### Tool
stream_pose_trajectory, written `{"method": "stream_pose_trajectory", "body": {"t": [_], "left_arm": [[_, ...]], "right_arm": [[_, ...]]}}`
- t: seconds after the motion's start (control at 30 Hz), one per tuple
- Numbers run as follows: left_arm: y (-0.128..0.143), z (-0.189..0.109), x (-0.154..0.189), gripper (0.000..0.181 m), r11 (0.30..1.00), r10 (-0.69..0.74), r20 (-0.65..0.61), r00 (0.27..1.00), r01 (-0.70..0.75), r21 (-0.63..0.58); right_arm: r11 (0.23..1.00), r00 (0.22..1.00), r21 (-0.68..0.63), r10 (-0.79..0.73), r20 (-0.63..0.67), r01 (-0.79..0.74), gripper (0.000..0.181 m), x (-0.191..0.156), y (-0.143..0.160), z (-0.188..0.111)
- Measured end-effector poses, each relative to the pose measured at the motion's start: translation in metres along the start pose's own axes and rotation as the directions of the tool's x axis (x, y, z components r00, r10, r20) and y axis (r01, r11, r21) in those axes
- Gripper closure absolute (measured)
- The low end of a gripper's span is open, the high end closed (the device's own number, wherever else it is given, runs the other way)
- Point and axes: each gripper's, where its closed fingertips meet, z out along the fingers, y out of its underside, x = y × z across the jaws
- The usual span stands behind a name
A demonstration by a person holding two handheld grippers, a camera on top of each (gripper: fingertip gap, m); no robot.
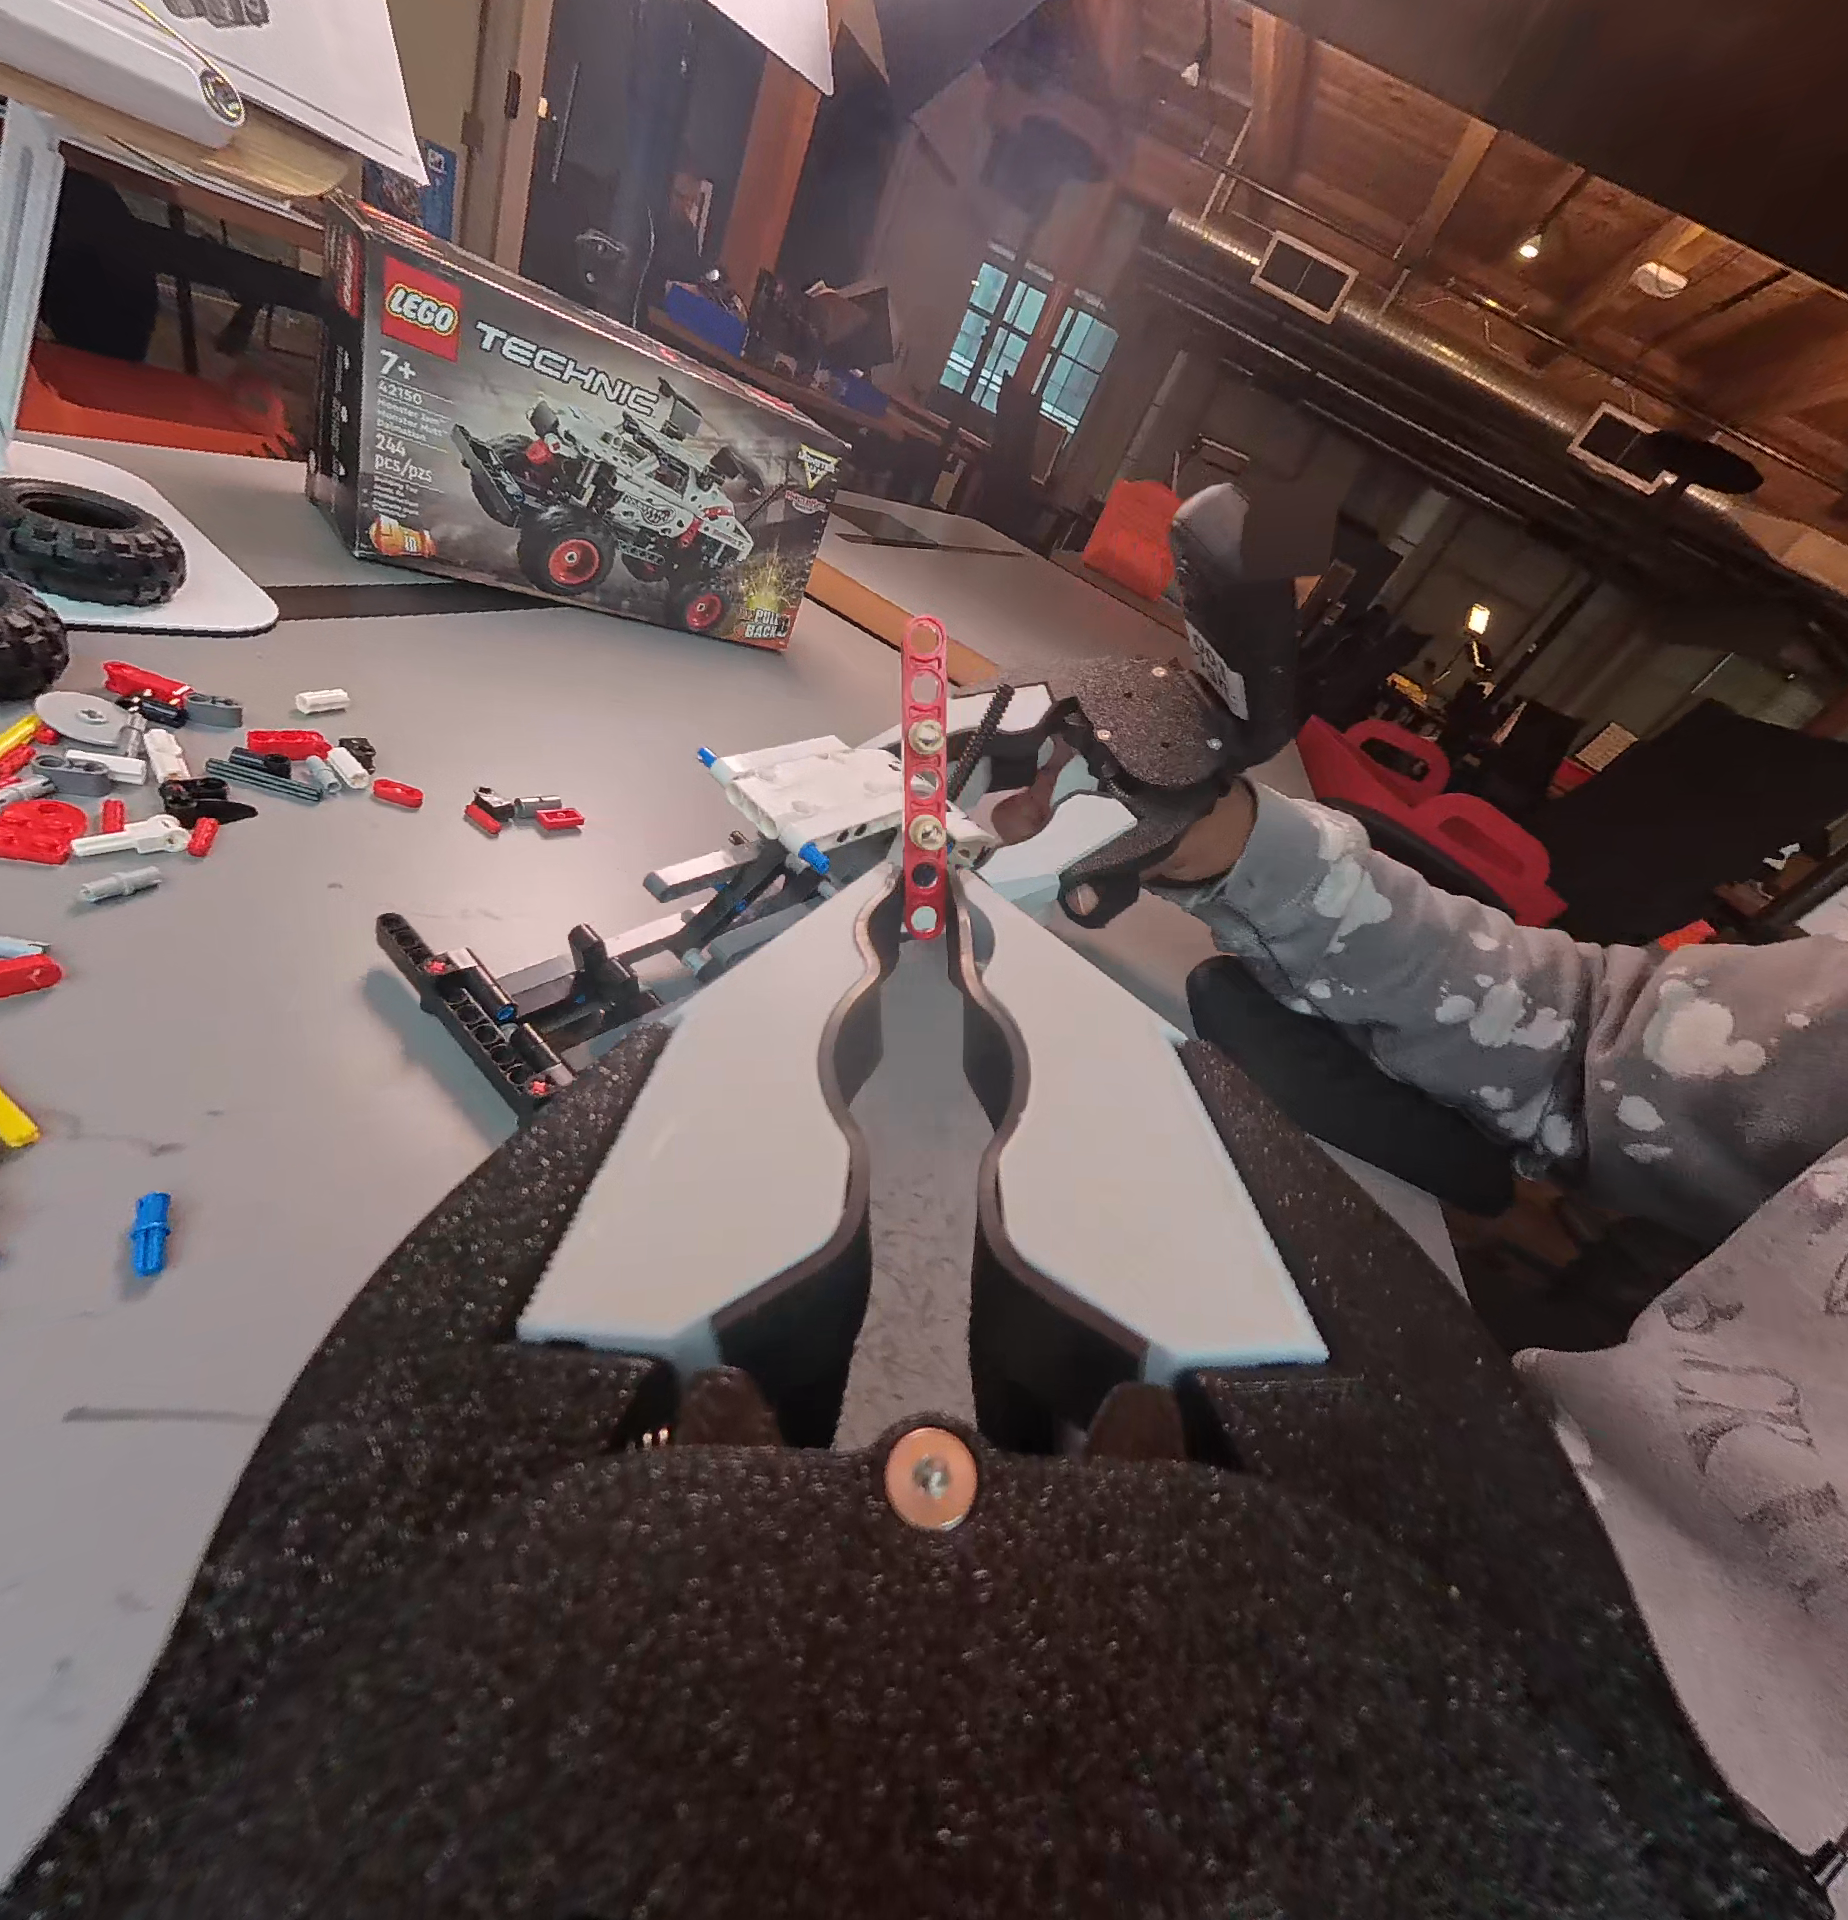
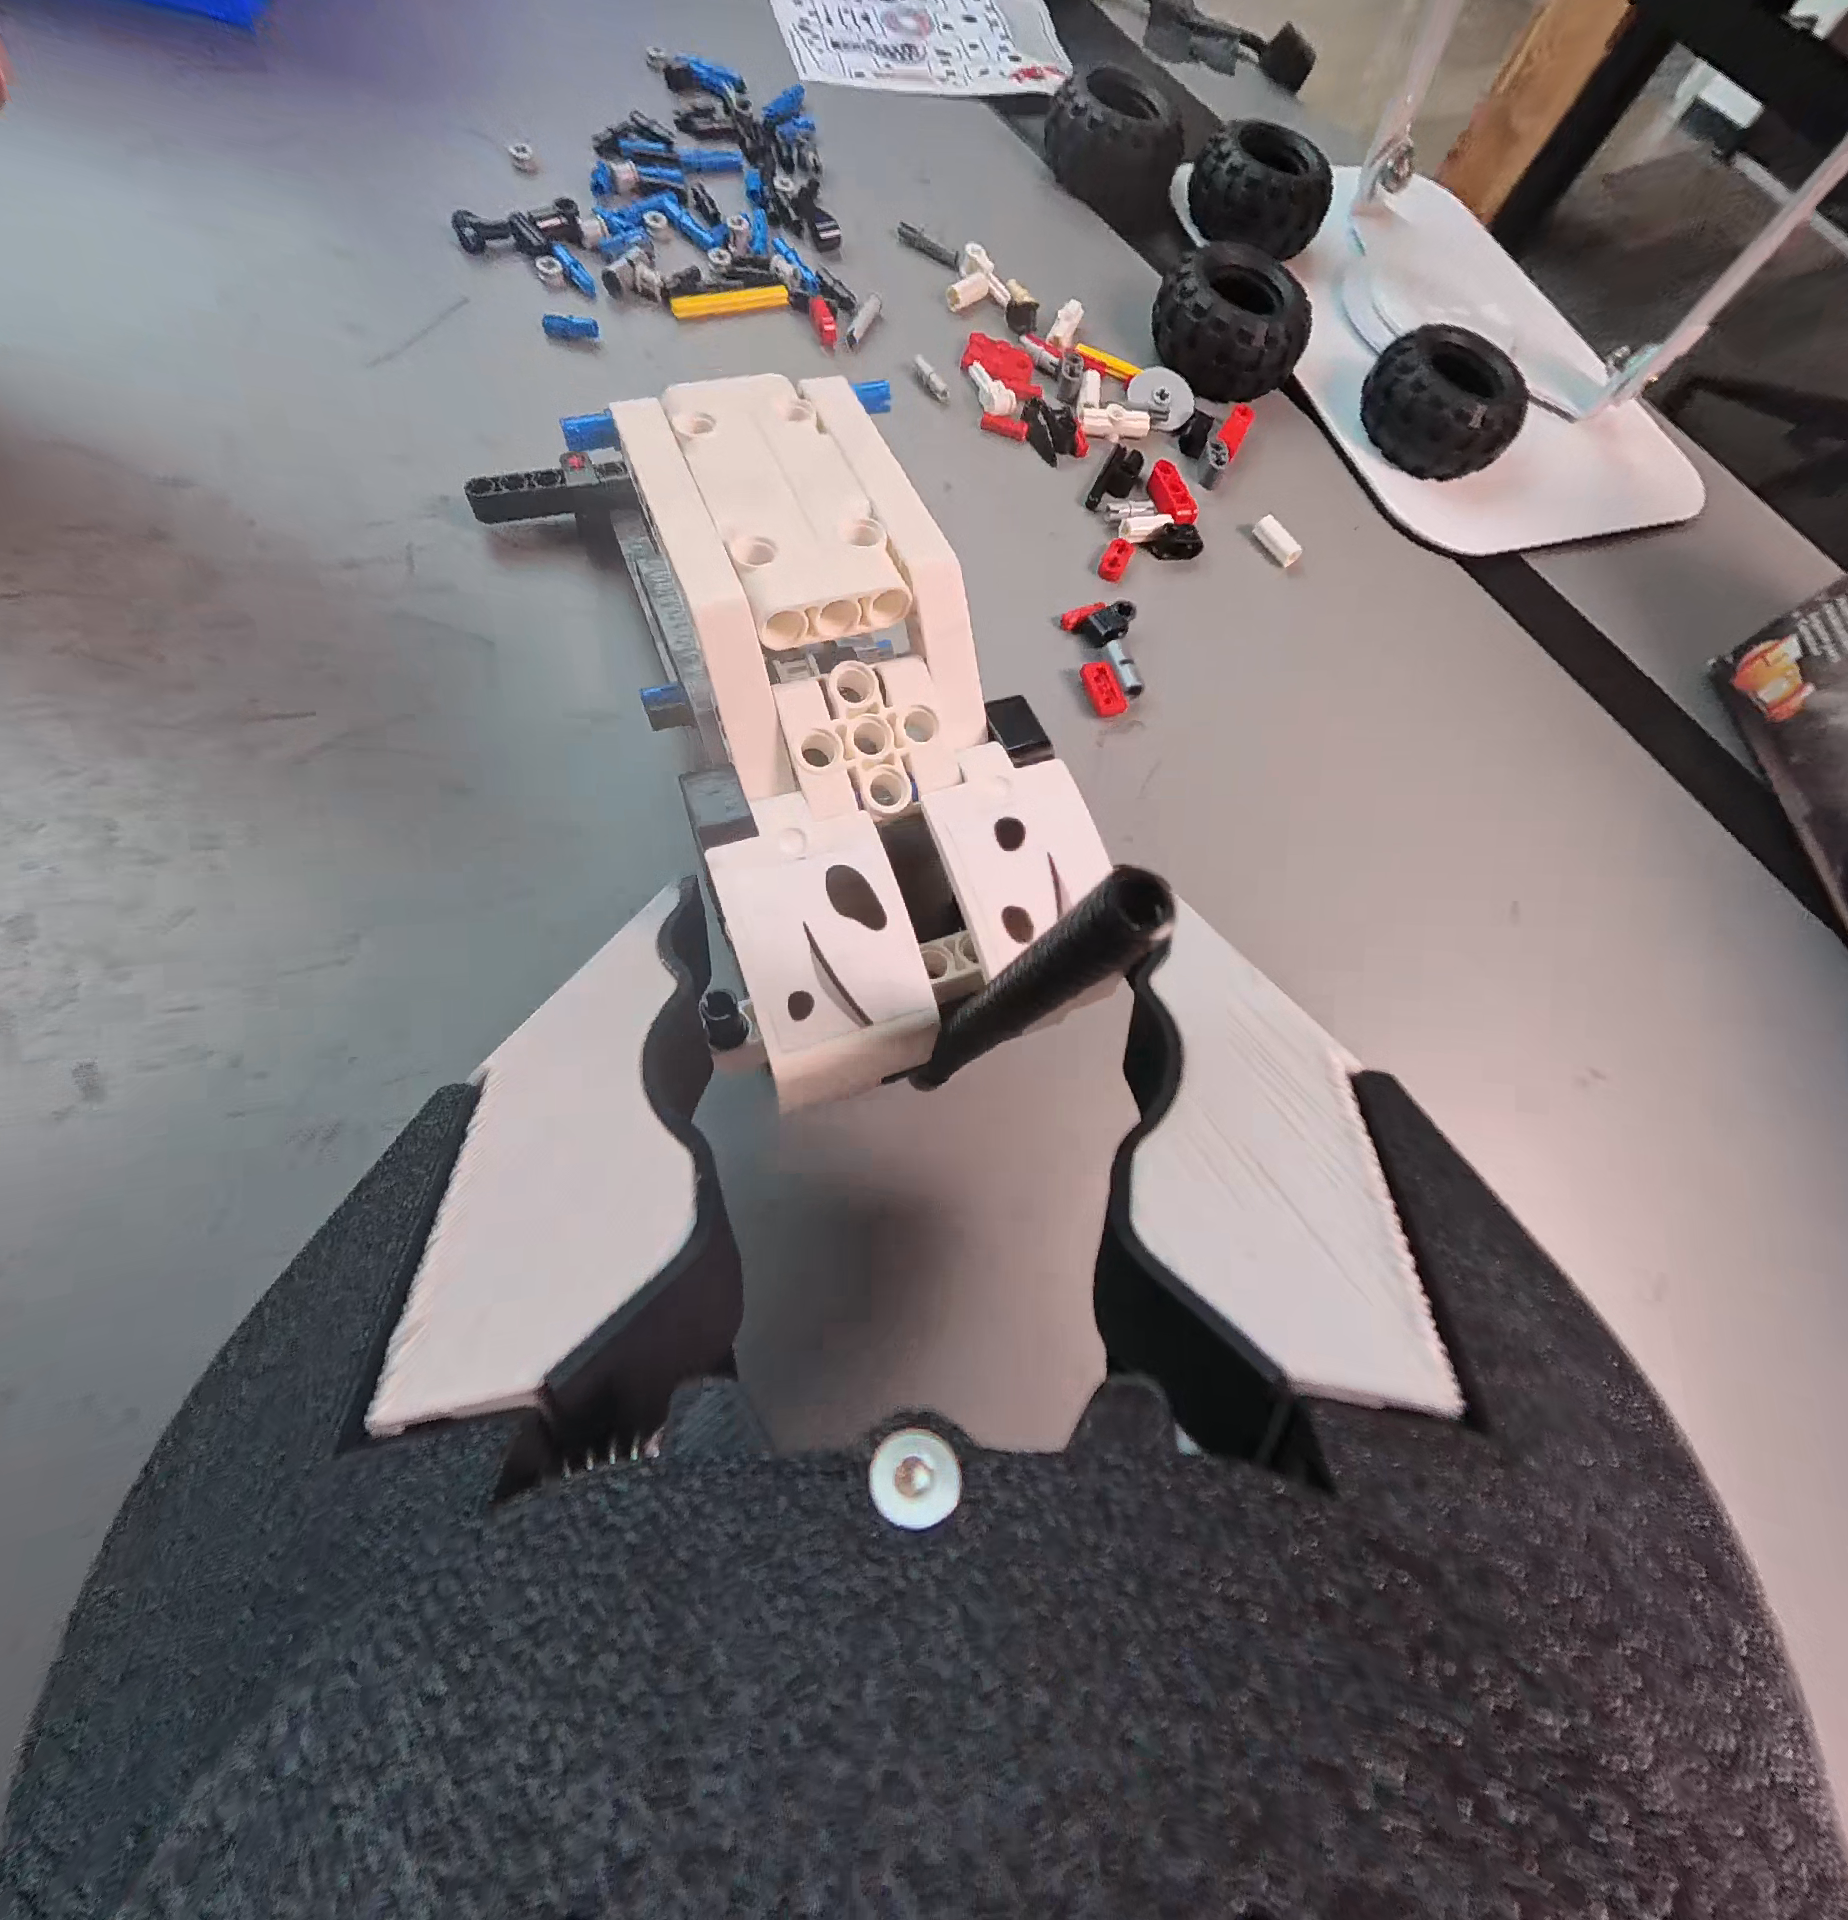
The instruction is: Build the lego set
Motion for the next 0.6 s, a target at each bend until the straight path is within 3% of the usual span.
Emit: {"method": "stream_pose_trajectory", "body": {"t": [0.1, 0.4, 0.6], "left_arm": [[0.001, 0.000, 0.001, 0.175, 1.000, 0.003, -0.001, 1.000, -0.003, -0.003], [0.003, 0.002, 0.002, 0.174, 1.000, -0.004, -0.005, 1.000, 0.003, -0.011], [0.001, 0.000, 0.001, 0.175, 1.000, -0.003, 0.000, 1.000, 0.003, 0.001]], "right_arm": [[0.998, 0.997, -0.056, 0.007, -0.083, -0.012, 0.101, -0.016, 0.005, -0.010], [0.999, 0.995, -0.043, -0.006, -0.104, 0.001, 0.097, -0.075, 0.003, -0.035], [0.988, 0.985, -0.007, -0.157, -0.077, 0.157, 0.129, -0.115, -0.007, -0.041]]}}
